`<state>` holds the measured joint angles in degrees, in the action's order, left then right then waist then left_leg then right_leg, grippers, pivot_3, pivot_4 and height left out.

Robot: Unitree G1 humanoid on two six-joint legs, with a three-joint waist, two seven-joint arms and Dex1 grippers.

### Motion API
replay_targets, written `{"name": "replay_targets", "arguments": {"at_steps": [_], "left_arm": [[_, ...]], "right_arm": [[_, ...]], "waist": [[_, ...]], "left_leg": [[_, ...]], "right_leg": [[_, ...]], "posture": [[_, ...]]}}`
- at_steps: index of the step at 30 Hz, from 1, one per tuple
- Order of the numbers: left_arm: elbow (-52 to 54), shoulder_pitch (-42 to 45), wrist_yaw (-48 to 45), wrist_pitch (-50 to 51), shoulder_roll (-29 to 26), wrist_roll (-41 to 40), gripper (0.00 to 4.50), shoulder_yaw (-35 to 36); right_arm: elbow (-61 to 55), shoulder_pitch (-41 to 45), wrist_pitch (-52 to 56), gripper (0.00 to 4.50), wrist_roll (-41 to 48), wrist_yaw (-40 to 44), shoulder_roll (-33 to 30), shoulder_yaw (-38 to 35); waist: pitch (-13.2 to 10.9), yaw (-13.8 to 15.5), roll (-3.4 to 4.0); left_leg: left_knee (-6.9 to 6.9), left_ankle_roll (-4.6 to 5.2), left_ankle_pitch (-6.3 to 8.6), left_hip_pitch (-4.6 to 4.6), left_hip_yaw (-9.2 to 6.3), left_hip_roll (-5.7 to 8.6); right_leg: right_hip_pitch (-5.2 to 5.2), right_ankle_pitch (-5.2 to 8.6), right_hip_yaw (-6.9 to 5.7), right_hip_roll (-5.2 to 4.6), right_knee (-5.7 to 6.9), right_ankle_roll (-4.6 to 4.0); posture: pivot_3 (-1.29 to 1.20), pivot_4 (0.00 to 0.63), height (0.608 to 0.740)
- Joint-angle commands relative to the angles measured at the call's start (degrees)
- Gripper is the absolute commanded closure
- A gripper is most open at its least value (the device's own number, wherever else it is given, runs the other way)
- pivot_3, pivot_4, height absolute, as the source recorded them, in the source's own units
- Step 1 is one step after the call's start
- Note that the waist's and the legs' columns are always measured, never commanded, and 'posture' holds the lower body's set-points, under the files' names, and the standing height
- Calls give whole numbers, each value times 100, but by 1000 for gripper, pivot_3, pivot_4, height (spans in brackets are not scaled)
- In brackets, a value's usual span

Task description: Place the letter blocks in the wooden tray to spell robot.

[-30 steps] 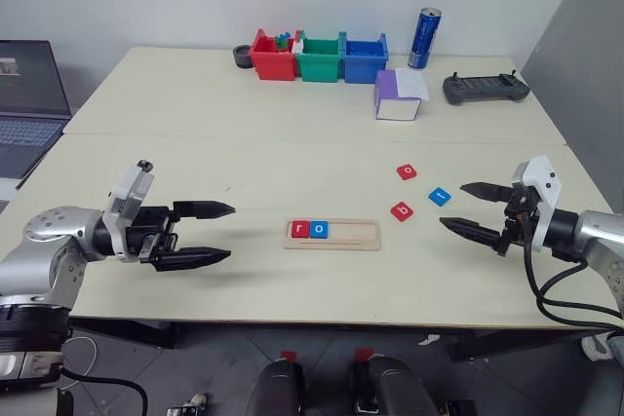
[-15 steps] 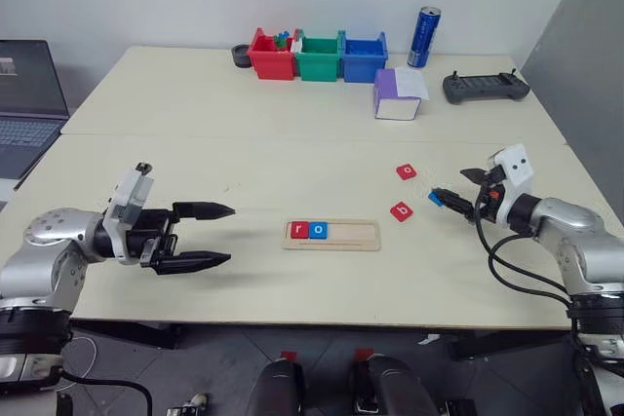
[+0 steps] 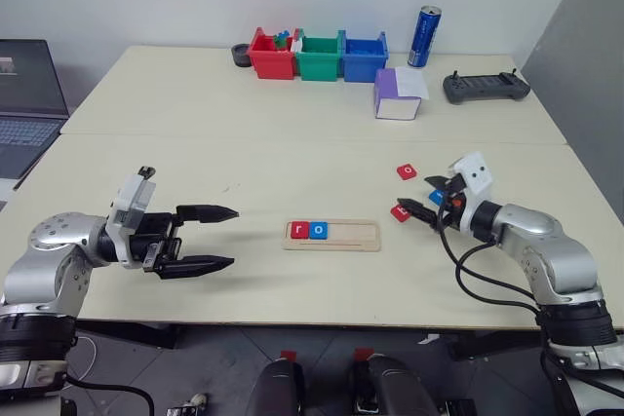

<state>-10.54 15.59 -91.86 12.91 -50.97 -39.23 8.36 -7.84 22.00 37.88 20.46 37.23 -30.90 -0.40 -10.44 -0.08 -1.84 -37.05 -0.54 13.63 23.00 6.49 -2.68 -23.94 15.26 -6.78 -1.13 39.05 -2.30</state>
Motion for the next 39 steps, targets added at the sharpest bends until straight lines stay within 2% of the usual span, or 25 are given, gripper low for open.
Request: {"name": "replay_targets", "arguments": {"at_steps": [1,6,23,32,39], "left_arm": [[162,-130,-10,-81,113,-21,48,199],[208,-103,97,-83,229,-42,48,316],[467,-122,665,278,394,-25,48,436],[404,-158,138,392,207,-72,48,491],[-95,27,-61,-259,56,251,48,441]], "right_arm": [[-297,-38,154,0,18,-181,103,-4],[-246,-51,146,0,-207,-515,334,107],[-179,-128,231,0,-388,-793,696,269],[-250,-393,206,0,-586,-1288,920,226],[-238,-417,209,0,-562,-1380,970,174]], "waist": [[0,-3,0],[0,-6,0],[1,-5,-1],[1,-6,-1],[1,-10,-1]], "left_leg": [[0,0,0,-1,0,0],[1,0,-1,-1,-1,-2],[2,0,0,1,0,-2],[3,0,0,1,0,-1],[4,0,0,1,0,-2]], "right_leg": [[0,0,0,0,0,0],[-3,0,-2,1,5,0],[-5,0,-1,1,2,0],[-6,0,0,1,1,0],[-6,0,0,1,1,0]], "posture": [[0,150,740],[0,150,740],[0,150,740],[0,150,740],[0,150,740]]}}
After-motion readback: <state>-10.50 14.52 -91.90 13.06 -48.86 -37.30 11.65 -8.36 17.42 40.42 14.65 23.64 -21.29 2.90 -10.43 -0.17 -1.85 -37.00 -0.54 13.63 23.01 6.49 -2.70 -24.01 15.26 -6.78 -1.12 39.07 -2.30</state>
